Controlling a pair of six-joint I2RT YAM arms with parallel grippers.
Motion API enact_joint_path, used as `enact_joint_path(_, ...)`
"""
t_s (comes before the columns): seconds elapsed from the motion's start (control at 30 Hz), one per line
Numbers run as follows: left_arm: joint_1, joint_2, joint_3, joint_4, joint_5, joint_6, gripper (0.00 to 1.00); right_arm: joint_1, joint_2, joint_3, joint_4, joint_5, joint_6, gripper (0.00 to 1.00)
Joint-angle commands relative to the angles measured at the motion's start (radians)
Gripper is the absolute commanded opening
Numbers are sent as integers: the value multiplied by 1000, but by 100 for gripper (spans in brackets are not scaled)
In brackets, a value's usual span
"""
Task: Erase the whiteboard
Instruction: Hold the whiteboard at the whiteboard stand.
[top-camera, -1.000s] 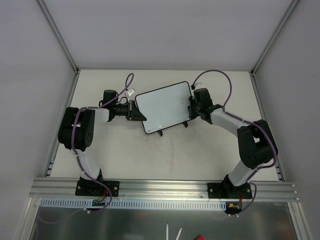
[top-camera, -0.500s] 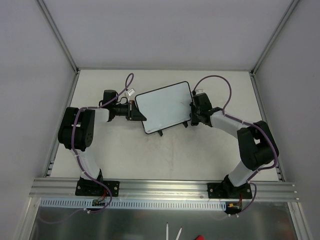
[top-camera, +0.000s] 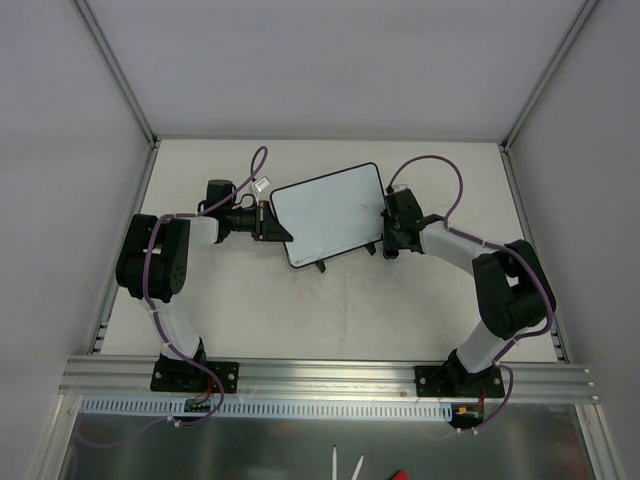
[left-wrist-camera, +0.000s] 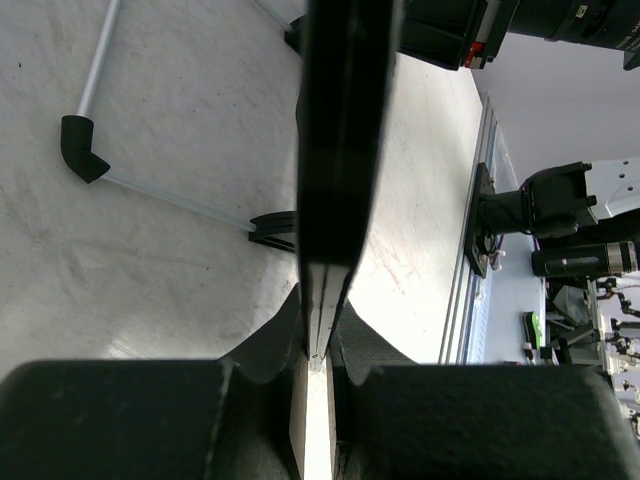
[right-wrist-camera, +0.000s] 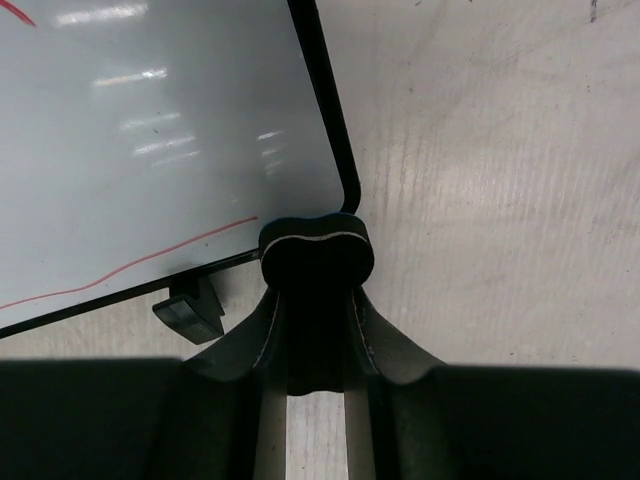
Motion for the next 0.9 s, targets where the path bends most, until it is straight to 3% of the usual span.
enact_joint_path(0.0,10,-9,17,-41,-41,5,0,6,-25,-52,-95,5,27,0)
enact_joint_path(0.17,10,-9,17,-41,-41,5,0,6,-166,-107,-105,48,14,0)
enact_joint_path(0.37,10,-7,22,-43,-41,5,0,25,-266,-178,-148,-5,14,1)
enact_joint_path(0.43,10,-7,22,-43,-41,5,0,37,-268,-192,-147,-21,19,10)
enact_joint_path(0.47,10,-6,22,-43,-41,5,0,42,-260,-198,-147,-28,18,19)
enact_joint_path(0.7,10,-7,19,-43,-41,5,0,62,-240,-199,-145,-22,13,40)
enact_joint_path(0.87,10,-9,17,-43,-42,5,0,63,-251,-209,-145,-19,16,43)
